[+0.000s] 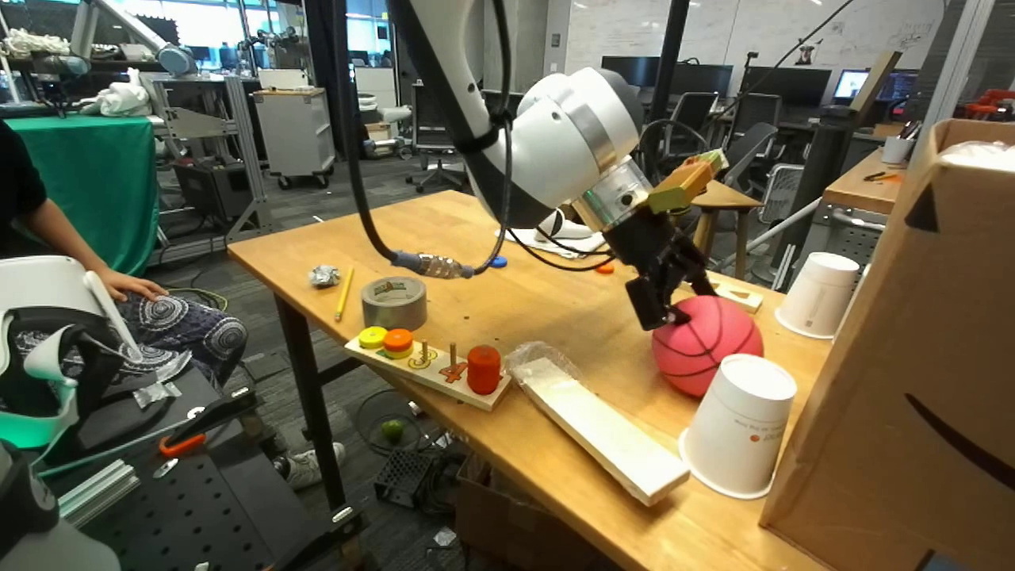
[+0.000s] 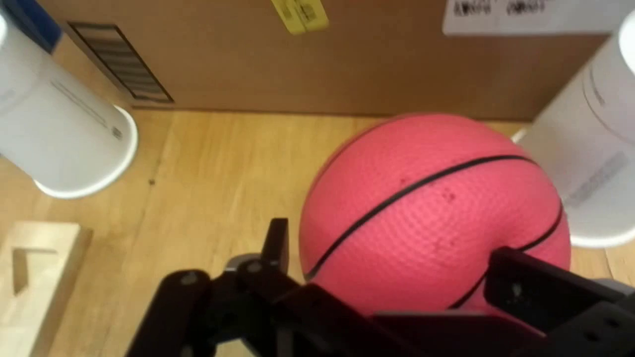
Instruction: Move the ball to the right
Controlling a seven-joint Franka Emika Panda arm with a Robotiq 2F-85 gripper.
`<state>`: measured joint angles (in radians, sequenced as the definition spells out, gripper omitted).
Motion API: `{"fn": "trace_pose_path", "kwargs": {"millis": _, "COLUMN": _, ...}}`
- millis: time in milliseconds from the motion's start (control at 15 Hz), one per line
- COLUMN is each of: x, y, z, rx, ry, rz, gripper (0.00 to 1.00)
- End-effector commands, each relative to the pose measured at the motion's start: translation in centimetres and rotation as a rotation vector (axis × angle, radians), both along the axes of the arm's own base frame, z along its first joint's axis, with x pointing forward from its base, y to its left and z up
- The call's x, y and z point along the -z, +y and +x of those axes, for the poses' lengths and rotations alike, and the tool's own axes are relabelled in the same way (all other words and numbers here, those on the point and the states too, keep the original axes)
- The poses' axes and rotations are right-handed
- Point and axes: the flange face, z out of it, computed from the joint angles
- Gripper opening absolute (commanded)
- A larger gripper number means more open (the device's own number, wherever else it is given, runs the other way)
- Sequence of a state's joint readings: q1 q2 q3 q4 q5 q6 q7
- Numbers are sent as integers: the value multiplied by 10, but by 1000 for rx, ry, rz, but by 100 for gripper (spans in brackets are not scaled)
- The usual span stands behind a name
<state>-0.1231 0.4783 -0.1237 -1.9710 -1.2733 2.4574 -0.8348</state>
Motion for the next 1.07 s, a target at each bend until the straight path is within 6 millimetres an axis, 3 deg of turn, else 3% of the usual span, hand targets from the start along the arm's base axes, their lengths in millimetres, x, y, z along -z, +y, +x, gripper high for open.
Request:
{"fn": "trace_pose_path", "kwargs": {"millis": 0, "x": -42, "y": -55, "z": 32, "rx": -86, "ry": -77, "rz": -169, "gripper": 100}}
{"fn": "trace_pose_path", "kwargs": {"millis": 200, "x": -87, "y": -78, "z": 42, "rx": -140, "ry": -163, "rz": -304, "gripper": 100}}
{"fn": "trace_pose_path", "kwargs": {"millis": 333, "x": -102, "y": -77, "z": 41, "rx": -141, "ry": -258, "rz": -360, "gripper": 100}}
{"fn": "trace_pose_path", "kwargs": {"millis": 600, "x": -94, "y": -44, "z": 25, "rx": 32, "ry": -407, "rz": -316, "gripper": 100}}
{"fn": "trace_pose_path", "kwargs": {"millis": 733, "x": -84, "y": -7, "z": 12, "rx": 120, "ry": -339, "rz": -215, "gripper": 100}}
{"fn": "trace_pose_path", "kwargs": {"millis": 800, "x": -77, "y": -37, "z": 30, "rx": 65, "ry": -362, "rz": -262, "gripper": 100}}
{"fn": "trace_pose_path", "kwargs": {"millis": 933, "x": -71, "y": -22, "z": 29, "rx": 66, "ry": -351, "rz": -246, "gripper": 100}}
{"fn": "trace_pose_path", "kwargs": {"millis": 1000, "x": -70, "y": -24, "z": 28, "rx": 69, "ry": -350, "rz": -248, "gripper": 100}}
